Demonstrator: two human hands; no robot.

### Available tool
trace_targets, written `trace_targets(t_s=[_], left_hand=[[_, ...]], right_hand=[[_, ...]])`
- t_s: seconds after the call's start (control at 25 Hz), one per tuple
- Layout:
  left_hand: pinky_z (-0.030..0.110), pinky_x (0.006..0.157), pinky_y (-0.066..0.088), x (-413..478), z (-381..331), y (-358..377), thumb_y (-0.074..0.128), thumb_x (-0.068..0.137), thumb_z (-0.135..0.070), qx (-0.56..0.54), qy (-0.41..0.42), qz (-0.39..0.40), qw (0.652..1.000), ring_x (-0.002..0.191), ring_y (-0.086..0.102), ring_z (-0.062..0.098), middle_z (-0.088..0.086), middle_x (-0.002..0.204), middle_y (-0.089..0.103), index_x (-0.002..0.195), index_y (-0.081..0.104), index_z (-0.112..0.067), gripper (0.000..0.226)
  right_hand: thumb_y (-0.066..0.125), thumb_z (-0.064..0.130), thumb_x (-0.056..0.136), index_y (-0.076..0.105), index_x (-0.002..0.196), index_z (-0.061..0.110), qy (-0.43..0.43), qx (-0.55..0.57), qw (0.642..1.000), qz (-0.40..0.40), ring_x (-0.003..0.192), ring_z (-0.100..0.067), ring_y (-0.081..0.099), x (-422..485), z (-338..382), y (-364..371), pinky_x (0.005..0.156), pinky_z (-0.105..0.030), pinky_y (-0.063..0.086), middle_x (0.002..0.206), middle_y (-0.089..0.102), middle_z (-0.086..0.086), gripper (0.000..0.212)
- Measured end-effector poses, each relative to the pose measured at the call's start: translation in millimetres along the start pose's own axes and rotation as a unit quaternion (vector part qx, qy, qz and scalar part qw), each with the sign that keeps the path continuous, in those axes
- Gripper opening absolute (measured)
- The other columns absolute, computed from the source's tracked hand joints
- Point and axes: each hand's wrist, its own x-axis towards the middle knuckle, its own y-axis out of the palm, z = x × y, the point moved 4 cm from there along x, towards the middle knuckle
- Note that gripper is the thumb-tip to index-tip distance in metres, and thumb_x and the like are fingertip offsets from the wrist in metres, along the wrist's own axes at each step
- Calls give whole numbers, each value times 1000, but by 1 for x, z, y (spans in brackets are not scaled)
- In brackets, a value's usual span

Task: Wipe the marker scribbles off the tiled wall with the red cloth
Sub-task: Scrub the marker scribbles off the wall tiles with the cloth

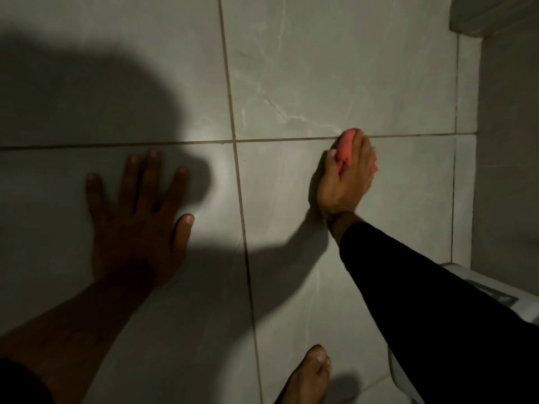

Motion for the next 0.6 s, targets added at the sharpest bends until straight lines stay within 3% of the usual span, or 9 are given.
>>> trace_targets(t_s=[0.04, 0.08, 0.2, 0.28, 0.32, 0.4, 0.44, 0.48, 0.6], left_hand=[[76, 129, 2, 0, 0, 0, 38, 103, -51, 2, 2, 1, 1000, 170, 12, 40, 15, 184, 13, 172, 31, -27, 74], [76, 129, 2, 0, 1, 1, 38, 103, -51, 1, 4, 3, 1000, 170, 12, 40, 15, 184, 13, 173, 31, -27, 74], [75, 129, 1, -1, 3, -2, 40, 102, -50, 4, 4, -3, 1000, 170, 14, 41, 16, 183, 14, 173, 30, -27, 75], [75, 129, 1, -1, 2, -4, 41, 102, -49, 1, 1, 3, 1000, 170, 15, 41, 17, 183, 15, 173, 30, -26, 75], [76, 129, 2, -1, 1, -4, 41, 102, -49, -2, 1, 5, 1000, 170, 15, 42, 17, 183, 15, 173, 31, -25, 76], [77, 129, 3, 1, -1, -3, 40, 102, -49, -4, 6, 7, 1000, 170, 14, 42, 18, 183, 15, 173, 30, -25, 76], [77, 129, 3, 0, 0, -2, 40, 102, -49, -5, 8, 7, 1000, 170, 14, 42, 17, 183, 15, 173, 30, -25, 76], [77, 128, 4, 0, 2, -2, 40, 101, -49, -6, 8, 5, 1000, 170, 13, 42, 17, 183, 15, 173, 30, -25, 76], [76, 128, 3, -1, 1, -4, 41, 102, -49, -2, 2, 2, 1000, 170, 13, 42, 18, 183, 14, 173, 30, -25, 76]], right_hand=[[49, 38, 100, 38, 166, 5, 63, 17, 998, -18, 164, -41, 34, -10, 10, 6, 136, -58, 21, 174, 39, -20, 75], [50, 36, 101, 36, 167, 5, 20, 26, 999, -34, 164, -41, 33, -33, 31, 16, 137, -59, 20, 175, 38, -21, 75], [36, 46, 108, 14, 174, 17, -310, 7, 946, 94, 173, -29, 6, -136, 67, 42, 141, -48, -3, 185, 4, -7, 76], [31, 47, 109, 14, 174, 19, -361, -25, 925, 118, 173, -27, 7, -134, 33, 30, 141, -43, -6, 185, 6, -5, 73], [32, 43, 109, 23, 172, 13, -282, -21, 955, 96, 171, -31, 15, -115, 8, 20, 142, -47, 0, 183, 17, -11, 71], [43, 34, 105, 32, 168, 2, 10, 17, 999, 39, 168, -40, 23, -92, -28, 1, 140, -57, 11, 178, 28, -21, 71], [47, 31, 103, 32, 167, 0, 88, 20, 996, 14, 168, -42, 22, -106, -25, 4, 139, -60, 12, 178, 28, -23, 72], [49, 28, 104, 30, 168, 0, 71, -2, 997, 0, 169, -42, 21, -133, -7, 10, 139, -61, 12, 179, 27, -23, 72], [47, 33, 110, 21, 173, 19, -276, -17, 952, 129, 172, -27, 10, -246, 35, 25, 141, -54, 8, 184, 14, -2, 70]])
